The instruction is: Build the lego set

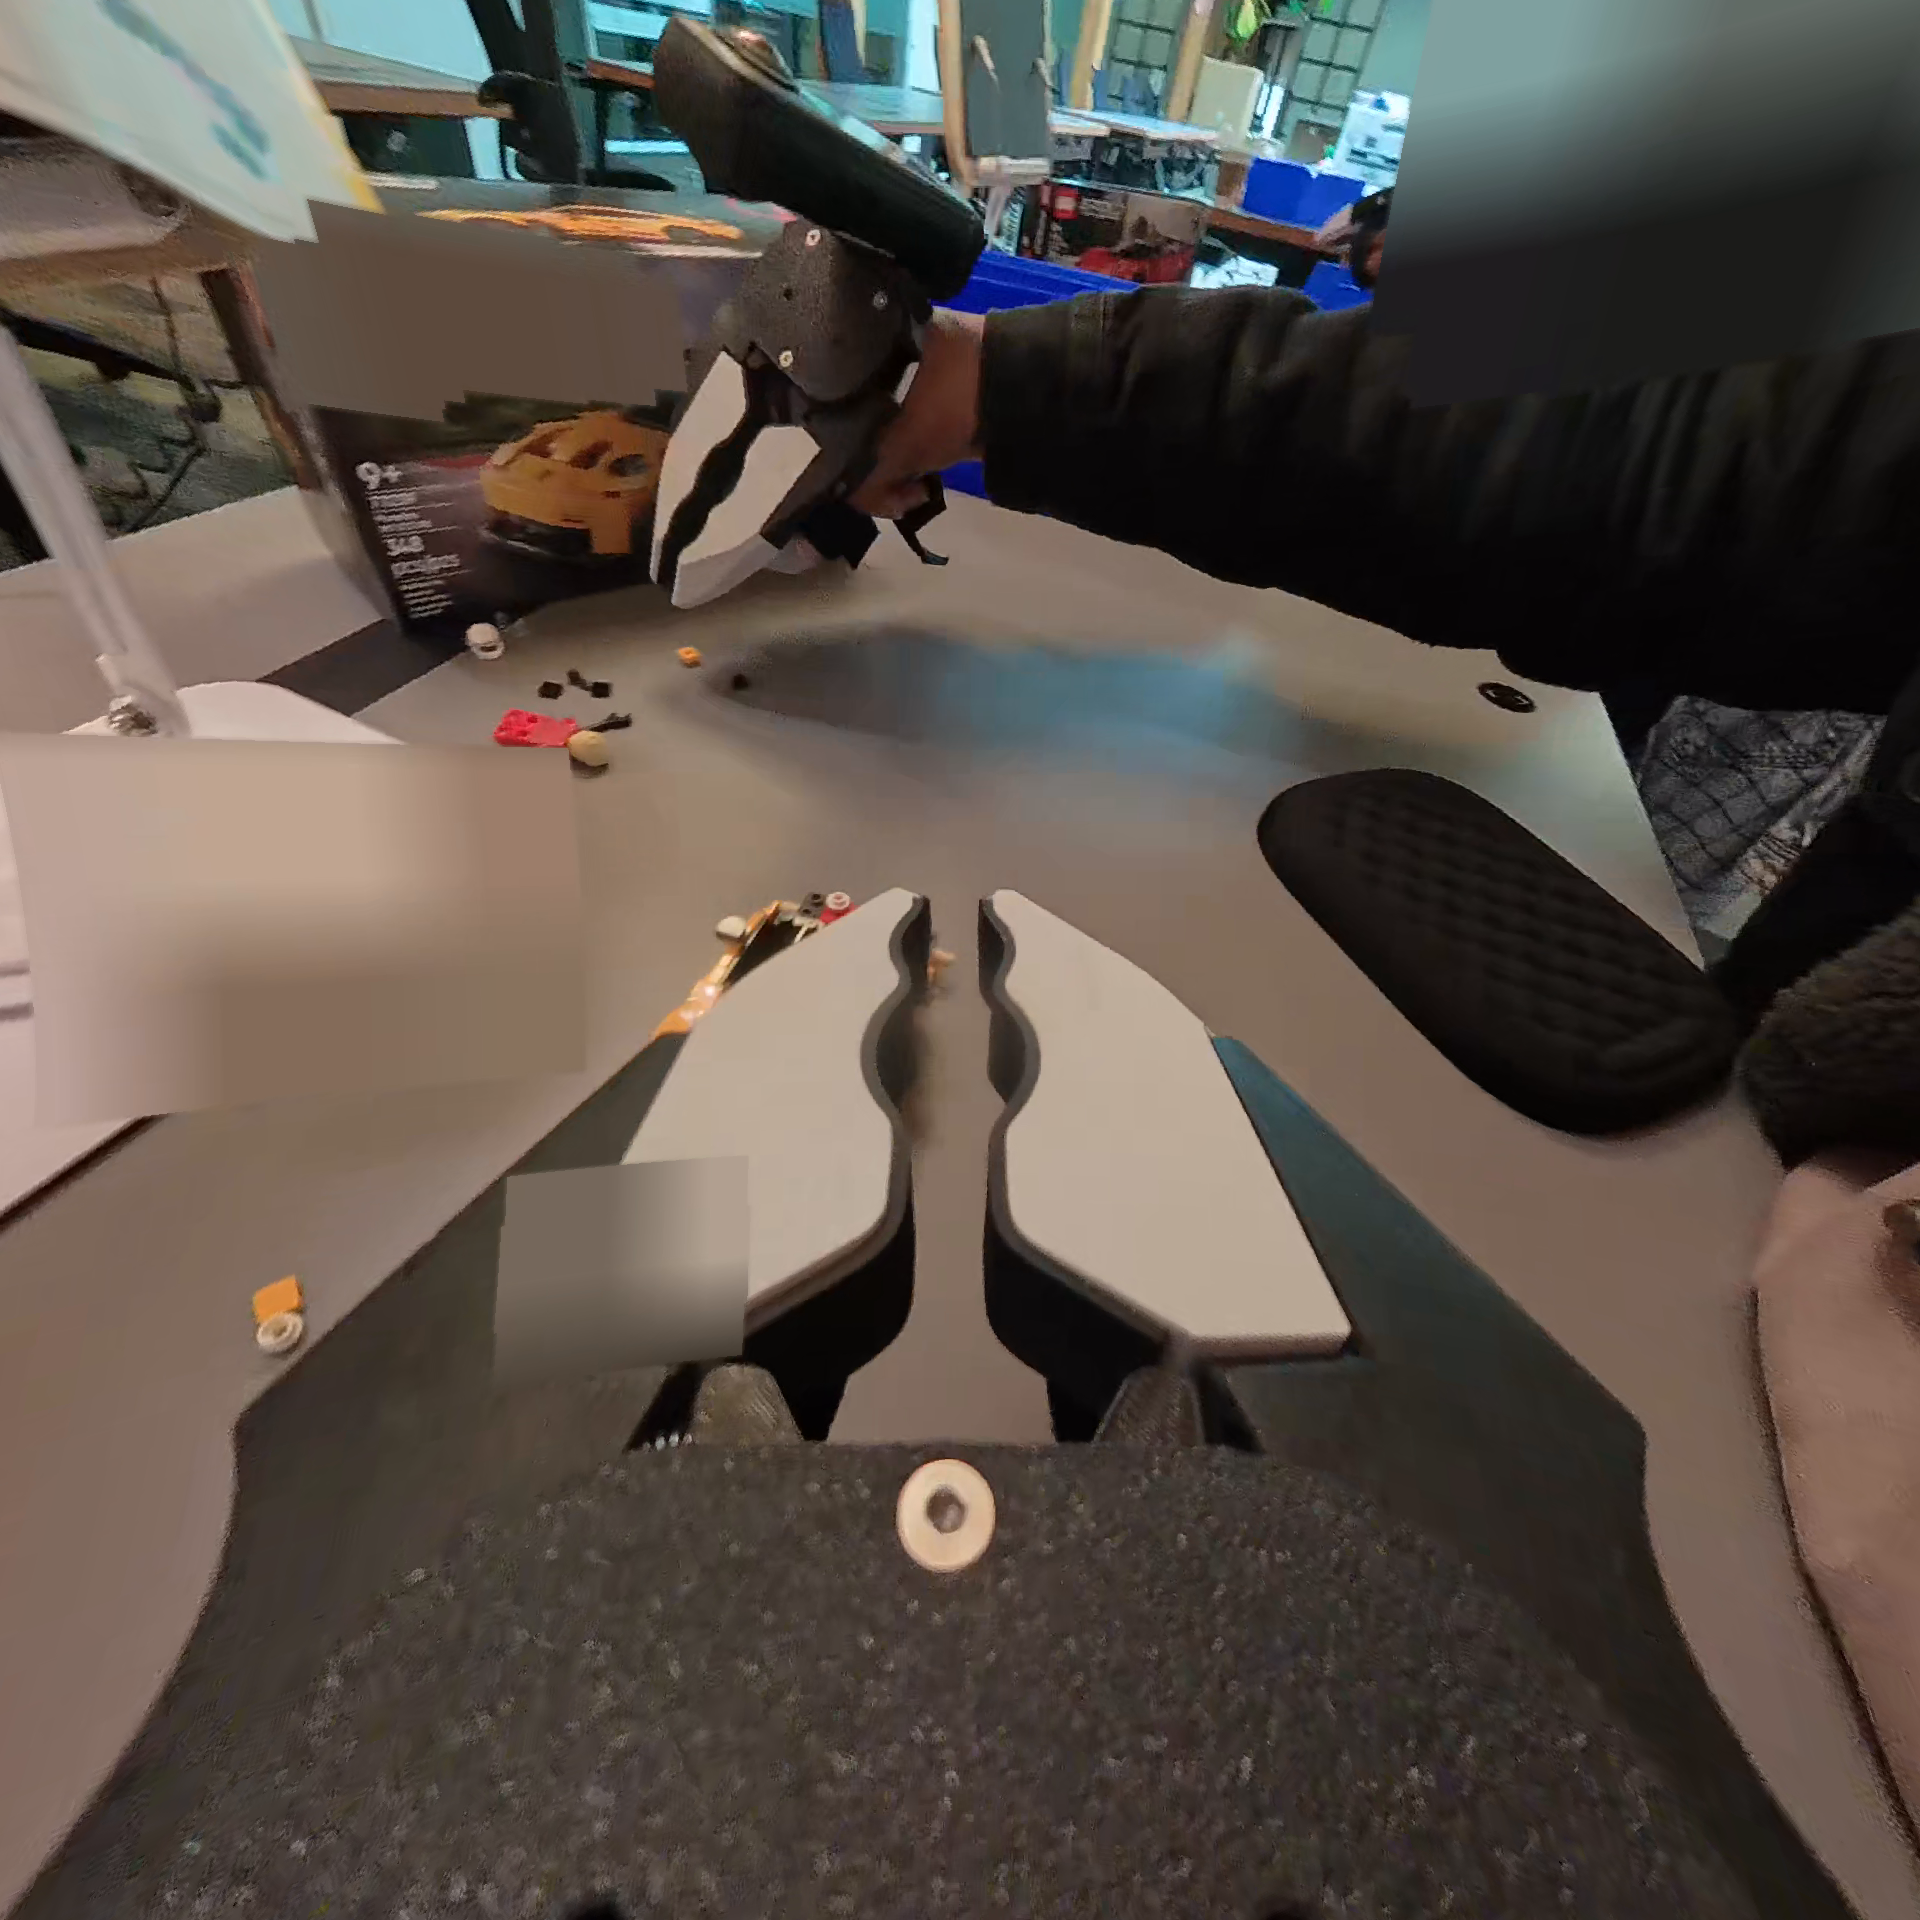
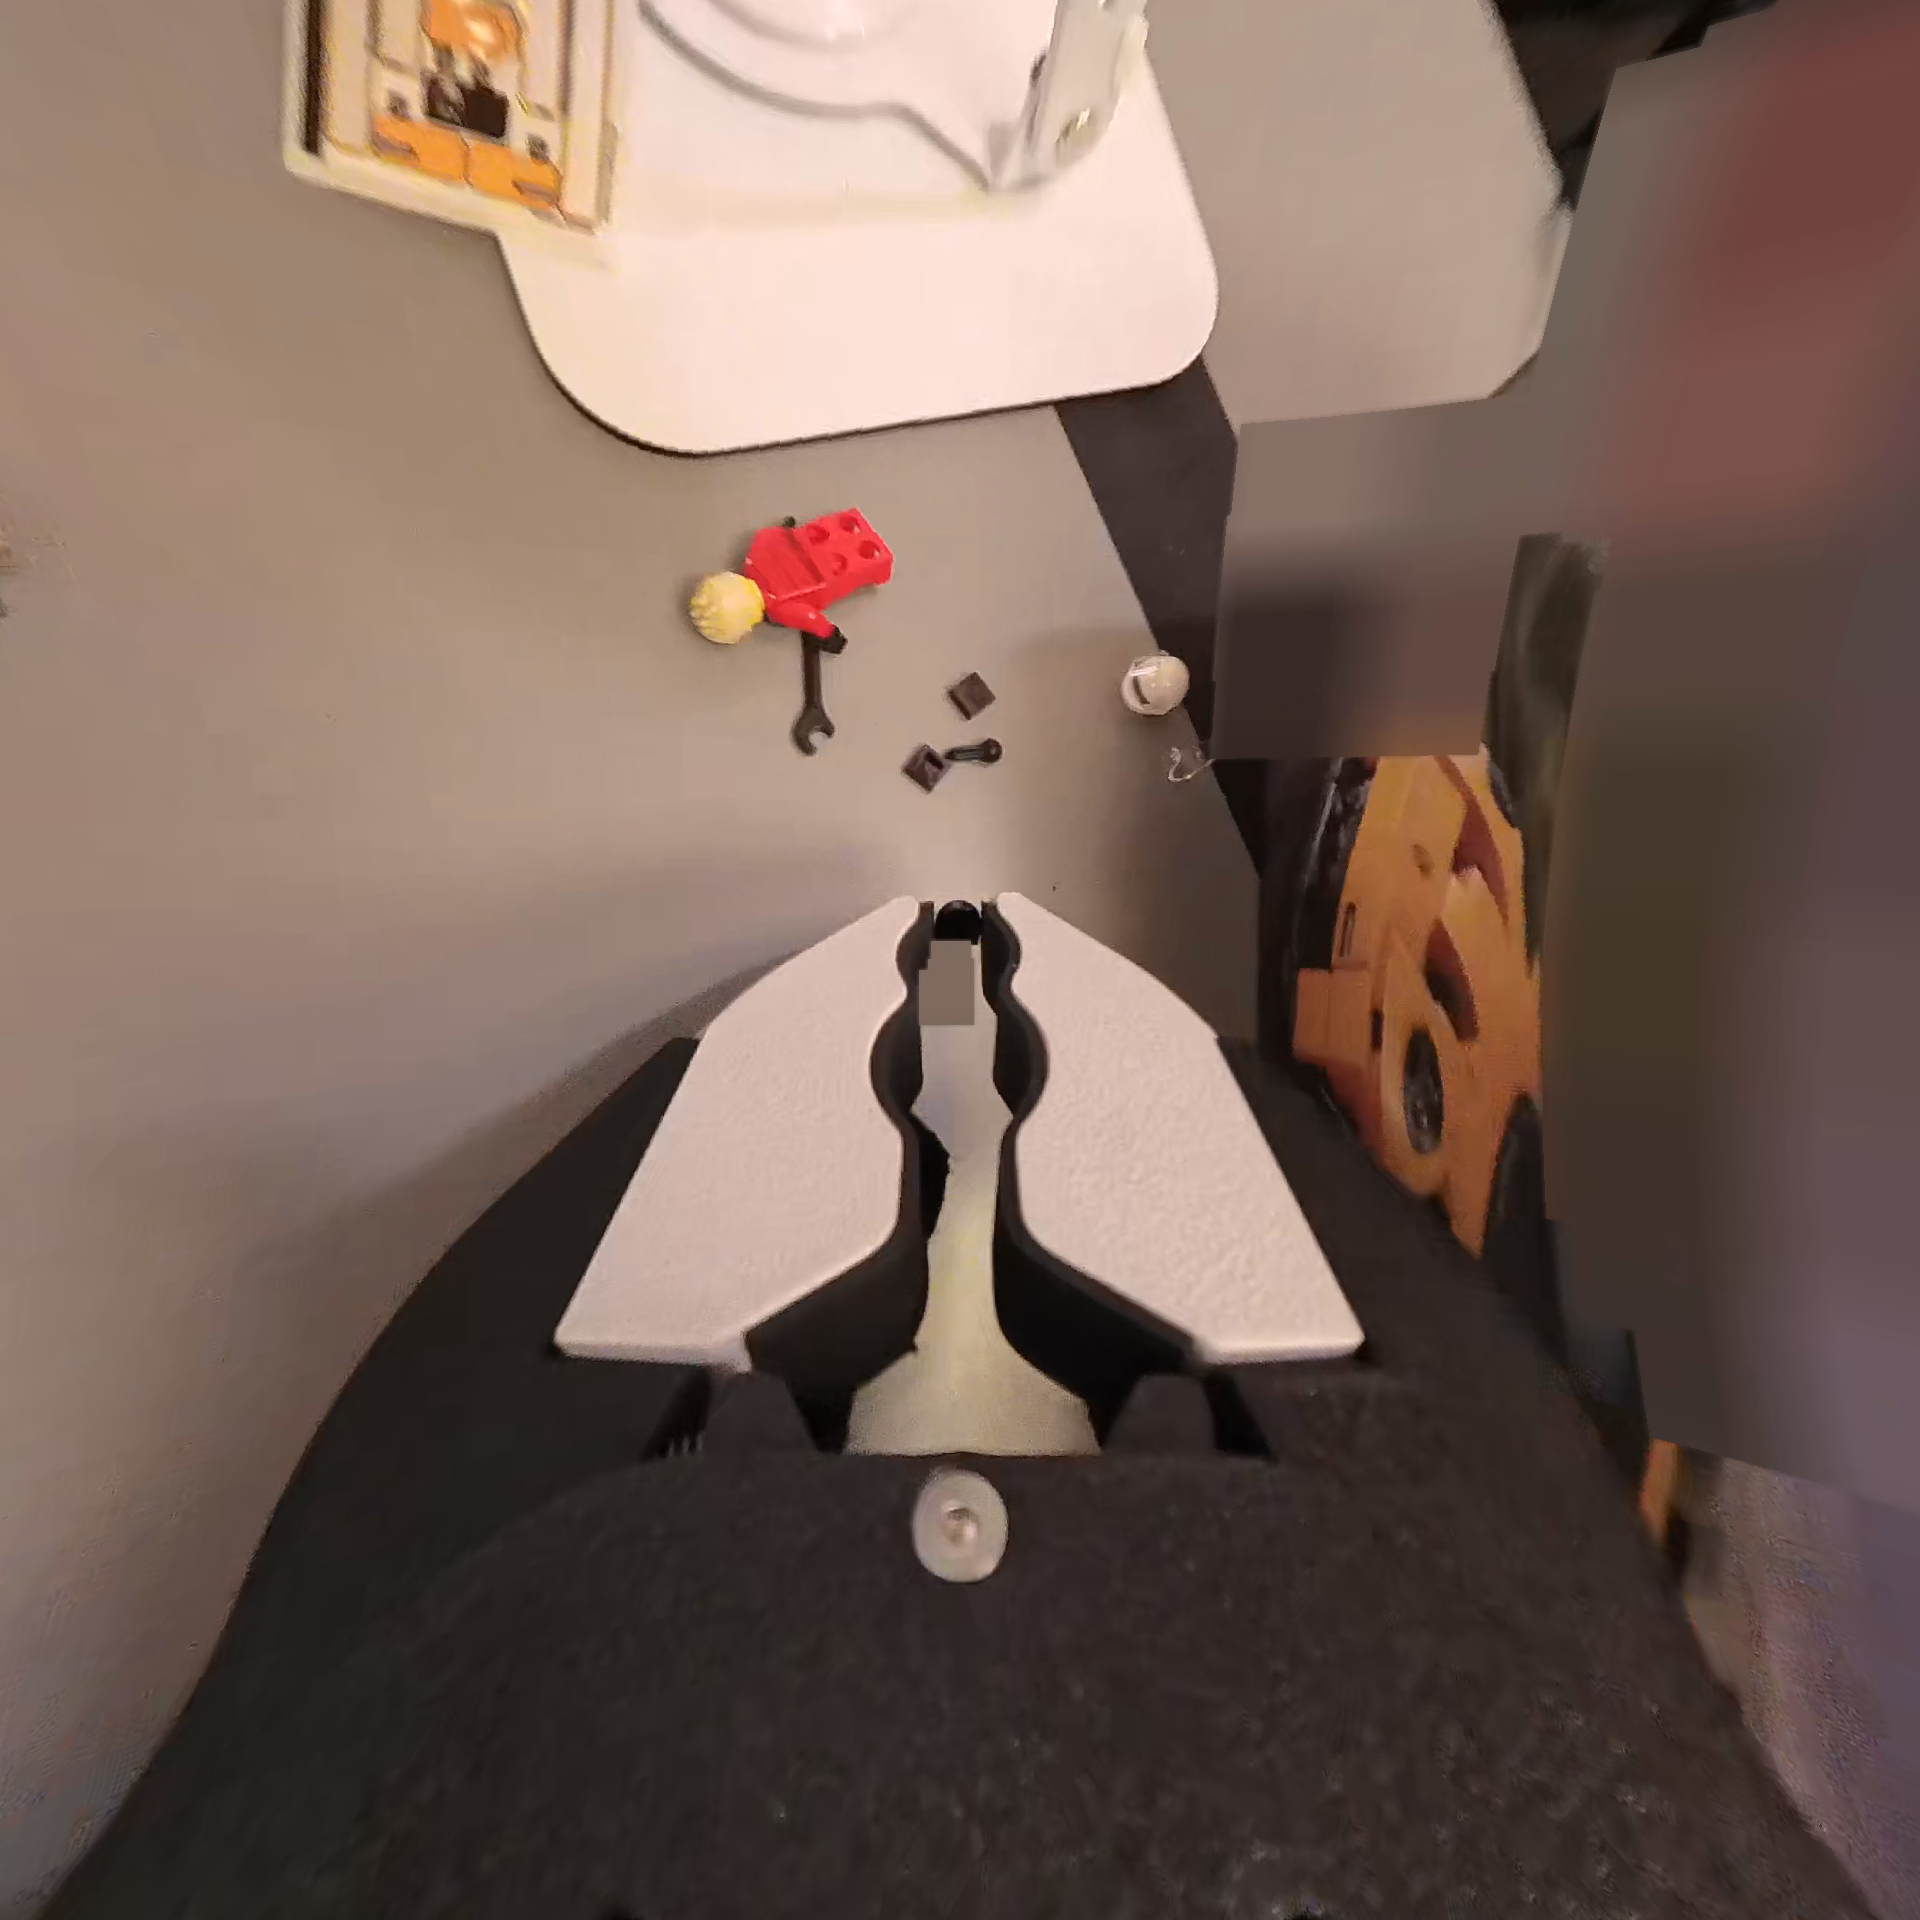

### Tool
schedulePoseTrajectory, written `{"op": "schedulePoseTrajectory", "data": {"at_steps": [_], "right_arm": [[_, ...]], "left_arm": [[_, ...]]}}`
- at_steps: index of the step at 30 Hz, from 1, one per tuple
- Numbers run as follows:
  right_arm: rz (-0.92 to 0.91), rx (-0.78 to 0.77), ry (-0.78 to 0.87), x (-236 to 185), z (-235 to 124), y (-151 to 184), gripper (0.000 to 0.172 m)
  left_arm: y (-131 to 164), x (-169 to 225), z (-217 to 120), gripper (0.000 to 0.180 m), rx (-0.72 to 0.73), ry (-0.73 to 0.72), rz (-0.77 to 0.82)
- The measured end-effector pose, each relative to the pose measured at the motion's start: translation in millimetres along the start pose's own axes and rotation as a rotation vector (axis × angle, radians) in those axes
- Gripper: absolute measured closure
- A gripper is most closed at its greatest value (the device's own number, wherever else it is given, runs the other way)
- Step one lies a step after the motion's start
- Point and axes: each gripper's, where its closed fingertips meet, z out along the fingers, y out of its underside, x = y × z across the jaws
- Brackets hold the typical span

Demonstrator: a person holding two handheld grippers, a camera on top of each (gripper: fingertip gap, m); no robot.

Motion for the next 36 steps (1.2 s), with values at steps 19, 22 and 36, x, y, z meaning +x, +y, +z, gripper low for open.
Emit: {"op": "schedulePoseTrajectory", "data": {"at_steps": [19, 22, 36], "right_arm": [[0.111, -0.185, -0.262, -29.7, 26.5, 12.4, 0.108], [0.104, -0.145, -0.223, -25.2, 21.3, 3.5, 0.107], [0.151, 0.797, 0.382, -74.0, -121.5, -124.1, 0.134]], "left_arm": [[27.5, -2.4, 6.6, 0.174, -0.072, 0.008, 0.010], [31.2, -1.5, 8.8, 0.174, -0.087, 0.007, 0.017], [-5.6, -32.9, -22.2, 0.180, 0.055, -0.250, 0.119]]}}
